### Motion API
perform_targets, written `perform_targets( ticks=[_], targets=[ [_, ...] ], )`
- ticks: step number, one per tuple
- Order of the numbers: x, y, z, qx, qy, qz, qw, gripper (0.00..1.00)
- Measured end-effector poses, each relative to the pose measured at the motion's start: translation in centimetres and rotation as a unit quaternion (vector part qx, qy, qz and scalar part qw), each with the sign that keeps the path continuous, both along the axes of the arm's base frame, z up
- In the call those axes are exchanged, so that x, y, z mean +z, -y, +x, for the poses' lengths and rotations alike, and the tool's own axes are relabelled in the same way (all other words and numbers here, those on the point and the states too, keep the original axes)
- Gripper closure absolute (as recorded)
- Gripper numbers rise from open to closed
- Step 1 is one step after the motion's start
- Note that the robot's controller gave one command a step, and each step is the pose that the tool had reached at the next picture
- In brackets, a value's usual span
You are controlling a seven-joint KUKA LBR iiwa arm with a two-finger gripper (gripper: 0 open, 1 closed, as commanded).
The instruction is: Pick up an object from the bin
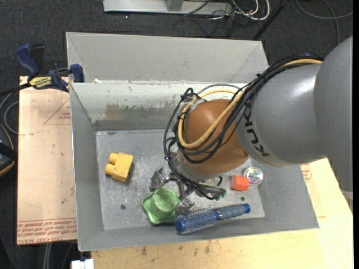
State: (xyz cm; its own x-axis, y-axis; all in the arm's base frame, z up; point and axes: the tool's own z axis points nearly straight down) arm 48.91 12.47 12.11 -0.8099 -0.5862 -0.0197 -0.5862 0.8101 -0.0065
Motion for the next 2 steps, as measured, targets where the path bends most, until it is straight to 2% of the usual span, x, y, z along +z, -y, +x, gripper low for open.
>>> perform_targets(
  ticks=[1, 2],
  targets=[
    [-2.9, 2.1, 0.1, 0.082, 0.0128, 0.002, 0.9966, 0.0],
    [-4.3, 1.1, 1.0, 0.066, 0.0032, -0.003, 0.9978, 0.0]
  ],
)
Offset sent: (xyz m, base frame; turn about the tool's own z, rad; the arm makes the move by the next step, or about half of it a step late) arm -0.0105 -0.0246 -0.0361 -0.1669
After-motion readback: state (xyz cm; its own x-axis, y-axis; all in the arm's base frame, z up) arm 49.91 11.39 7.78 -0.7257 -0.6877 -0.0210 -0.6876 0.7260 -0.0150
